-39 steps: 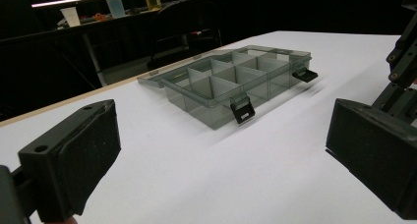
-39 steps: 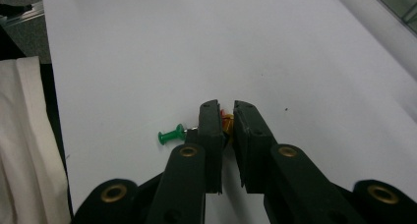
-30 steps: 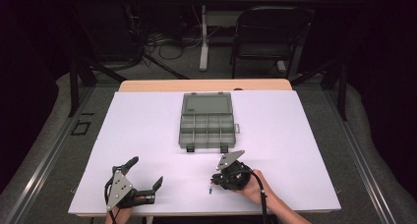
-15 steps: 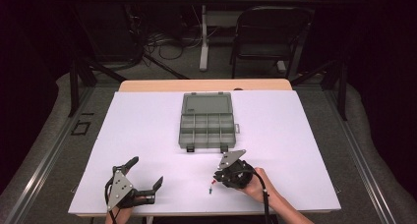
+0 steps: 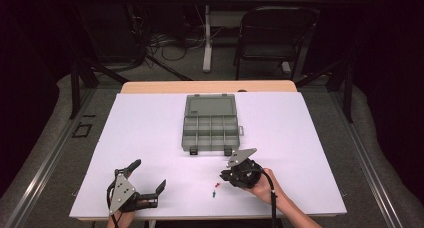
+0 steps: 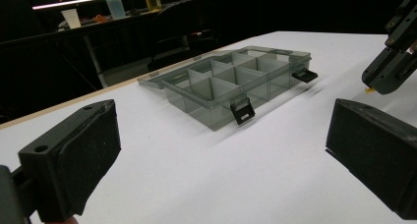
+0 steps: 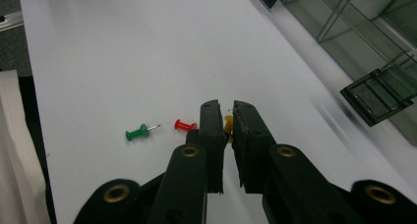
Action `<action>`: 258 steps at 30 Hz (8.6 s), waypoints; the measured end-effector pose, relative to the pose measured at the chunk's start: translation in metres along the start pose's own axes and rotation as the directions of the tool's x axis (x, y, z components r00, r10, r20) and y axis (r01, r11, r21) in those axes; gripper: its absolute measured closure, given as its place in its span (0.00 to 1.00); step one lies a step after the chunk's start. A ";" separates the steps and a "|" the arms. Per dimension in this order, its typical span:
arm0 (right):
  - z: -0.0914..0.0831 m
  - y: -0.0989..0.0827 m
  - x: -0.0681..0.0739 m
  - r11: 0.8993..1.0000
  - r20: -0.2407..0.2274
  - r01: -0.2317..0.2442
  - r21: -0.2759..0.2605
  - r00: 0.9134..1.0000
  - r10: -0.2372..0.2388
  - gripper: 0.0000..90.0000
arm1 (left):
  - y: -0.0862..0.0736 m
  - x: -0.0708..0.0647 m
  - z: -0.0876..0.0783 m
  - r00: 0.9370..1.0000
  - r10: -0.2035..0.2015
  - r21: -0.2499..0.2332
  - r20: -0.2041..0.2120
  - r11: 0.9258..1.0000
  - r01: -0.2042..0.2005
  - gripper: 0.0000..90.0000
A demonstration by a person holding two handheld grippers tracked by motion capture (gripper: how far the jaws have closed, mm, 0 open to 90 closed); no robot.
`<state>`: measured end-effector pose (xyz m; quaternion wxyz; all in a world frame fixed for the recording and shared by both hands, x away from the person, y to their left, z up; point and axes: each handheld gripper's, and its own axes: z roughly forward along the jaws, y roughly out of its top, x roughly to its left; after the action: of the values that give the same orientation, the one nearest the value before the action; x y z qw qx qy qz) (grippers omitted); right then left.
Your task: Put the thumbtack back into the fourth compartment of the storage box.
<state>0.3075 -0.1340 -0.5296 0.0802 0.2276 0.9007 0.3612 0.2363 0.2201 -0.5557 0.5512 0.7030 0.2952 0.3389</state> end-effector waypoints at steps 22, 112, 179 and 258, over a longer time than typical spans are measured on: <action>-0.016 -0.001 -0.014 0.998 0.049 -0.039 -0.047 0.998 0.041 0.93 | 0.001 -0.001 0.000 1.000 0.001 -0.001 -0.006 1.000 -0.001 0.00; -0.001 0.067 -0.137 0.990 0.243 -0.130 -0.056 0.960 0.140 0.93 | 0.001 0.002 0.000 1.000 -0.012 -0.004 -0.021 1.000 0.012 0.00; -0.021 0.047 -0.070 0.994 0.053 0.057 -0.095 0.997 -0.052 0.04 | 0.002 0.001 -0.001 1.000 -0.012 -0.006 -0.021 1.000 0.012 0.00; 0.035 0.009 -0.001 0.965 -0.222 0.251 0.075 0.948 -0.229 0.92 | 0.002 0.001 -0.003 1.000 -0.010 -0.012 -0.024 1.000 0.010 0.00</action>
<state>0.3220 -0.1074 -0.5491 0.0156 0.0805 0.9423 0.3245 0.2348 0.2218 -0.5532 0.5534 0.6942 0.3033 0.3461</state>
